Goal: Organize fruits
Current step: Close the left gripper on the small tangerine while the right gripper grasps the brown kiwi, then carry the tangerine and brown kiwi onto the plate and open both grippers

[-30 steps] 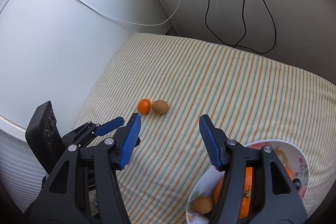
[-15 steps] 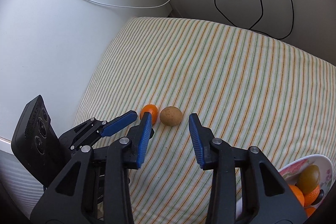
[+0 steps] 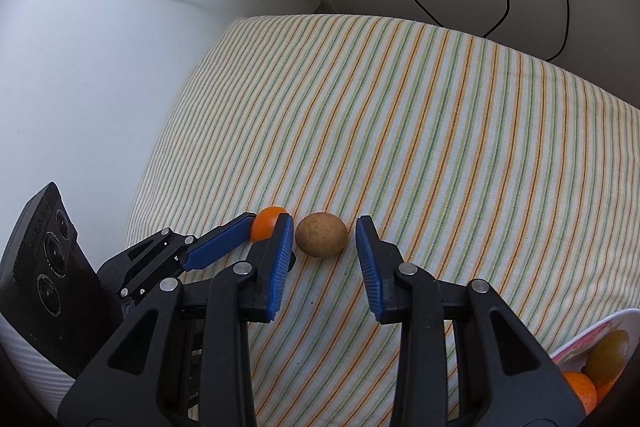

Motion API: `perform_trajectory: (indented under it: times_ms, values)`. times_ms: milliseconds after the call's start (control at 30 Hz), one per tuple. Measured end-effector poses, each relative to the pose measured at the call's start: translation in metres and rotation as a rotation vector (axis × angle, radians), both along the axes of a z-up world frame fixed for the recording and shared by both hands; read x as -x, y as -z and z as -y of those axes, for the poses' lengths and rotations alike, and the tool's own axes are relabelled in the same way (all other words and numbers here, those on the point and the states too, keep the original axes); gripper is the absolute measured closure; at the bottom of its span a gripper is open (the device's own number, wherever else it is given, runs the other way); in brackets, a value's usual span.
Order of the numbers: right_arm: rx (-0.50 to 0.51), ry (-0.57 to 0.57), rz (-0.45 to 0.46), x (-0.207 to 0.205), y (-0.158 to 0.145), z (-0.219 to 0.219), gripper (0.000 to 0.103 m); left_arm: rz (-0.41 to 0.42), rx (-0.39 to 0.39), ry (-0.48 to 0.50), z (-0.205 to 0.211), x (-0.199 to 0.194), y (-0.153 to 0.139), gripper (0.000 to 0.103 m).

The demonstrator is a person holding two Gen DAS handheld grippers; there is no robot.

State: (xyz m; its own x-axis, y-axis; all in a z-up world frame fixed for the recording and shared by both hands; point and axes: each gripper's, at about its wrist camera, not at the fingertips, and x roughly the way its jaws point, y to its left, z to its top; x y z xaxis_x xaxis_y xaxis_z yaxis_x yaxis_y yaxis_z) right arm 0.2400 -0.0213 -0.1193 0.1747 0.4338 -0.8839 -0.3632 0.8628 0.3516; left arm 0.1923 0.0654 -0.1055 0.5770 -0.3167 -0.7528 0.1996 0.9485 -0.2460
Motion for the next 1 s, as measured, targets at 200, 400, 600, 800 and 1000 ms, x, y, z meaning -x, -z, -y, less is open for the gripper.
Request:
perform_trajectory:
  times_ms: [200,400,600,800,1000]
  values:
    - [-0.017,0.004,-0.024,-0.007,0.011,-0.003,0.069,0.002,-0.002,-0.007,0.000,-0.001,0.001,0.081]
    - [-0.019,-0.013,-0.016,-0.003,0.016,-0.012,0.074,0.007,-0.005,-0.010,0.000,0.003,0.001,0.081]
    - [-0.022,-0.013,0.007,0.003,0.010,-0.005,0.074,0.016,-0.010,-0.009,0.006,0.011,0.001,0.081]
    - [-0.033,-0.022,0.030,0.010,-0.003,0.009,0.074,0.025,-0.008,-0.005,0.010,0.019,-0.005,0.081]
    - [-0.052,-0.014,0.050,0.020,-0.017,0.026,0.074,0.050,-0.002,0.006,0.016,0.033,-0.016,0.081]
